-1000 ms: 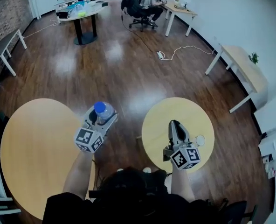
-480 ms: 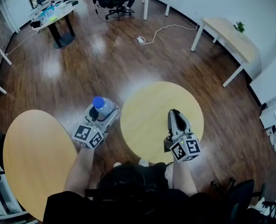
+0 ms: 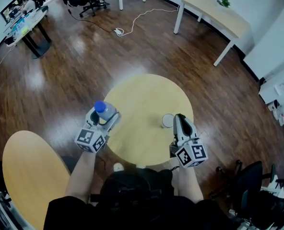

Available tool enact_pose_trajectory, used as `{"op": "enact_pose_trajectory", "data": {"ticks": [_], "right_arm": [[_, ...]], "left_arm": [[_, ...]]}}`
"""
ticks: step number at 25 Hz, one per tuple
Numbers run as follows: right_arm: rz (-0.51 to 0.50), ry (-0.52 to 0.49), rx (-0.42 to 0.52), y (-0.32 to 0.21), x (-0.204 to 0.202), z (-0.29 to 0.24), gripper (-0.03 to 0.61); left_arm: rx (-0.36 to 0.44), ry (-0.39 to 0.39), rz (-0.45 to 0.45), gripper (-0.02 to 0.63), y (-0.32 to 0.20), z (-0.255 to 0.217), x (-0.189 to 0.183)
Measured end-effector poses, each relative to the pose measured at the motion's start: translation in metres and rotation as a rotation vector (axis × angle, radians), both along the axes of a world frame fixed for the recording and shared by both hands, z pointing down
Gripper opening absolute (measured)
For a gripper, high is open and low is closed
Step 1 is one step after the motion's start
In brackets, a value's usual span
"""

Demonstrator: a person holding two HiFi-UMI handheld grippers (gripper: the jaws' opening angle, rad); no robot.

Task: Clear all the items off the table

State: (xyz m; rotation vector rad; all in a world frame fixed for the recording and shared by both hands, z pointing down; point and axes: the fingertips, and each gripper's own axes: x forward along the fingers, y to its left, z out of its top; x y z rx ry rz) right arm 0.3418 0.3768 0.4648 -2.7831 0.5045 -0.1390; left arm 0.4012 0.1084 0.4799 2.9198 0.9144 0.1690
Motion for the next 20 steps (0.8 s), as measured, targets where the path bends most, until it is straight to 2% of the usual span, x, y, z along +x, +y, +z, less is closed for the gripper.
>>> {"op": "enact_pose_trajectory", "data": {"ticks": [4, 9, 14, 20], "right_arm": [[0.039, -0.072, -0.028, 0.026, -0.005, 0.022, 0.034], [0.033, -0.151, -0.052, 0.028, -0.011, 0.058, 0.034], [0.043, -0.242, -0.063, 0.038, -0.014, 0.101, 0.034], [0.054, -0.263, -0.067, 0.041, -0.01, 0.111, 0.034]], "left_arm": [[0.048, -0.066, 0.036, 0.362, 0.029, 0.037, 0.013], [0.051, -0.136, 0.009, 0.362, 0.034, 0.083, 0.03], [0.096, -0.121, -0.015, 0.362, 0.046, 0.107, 0.048], [0.121, -0.135, -0.004, 0.362, 0.054, 0.123, 0.06]]}}
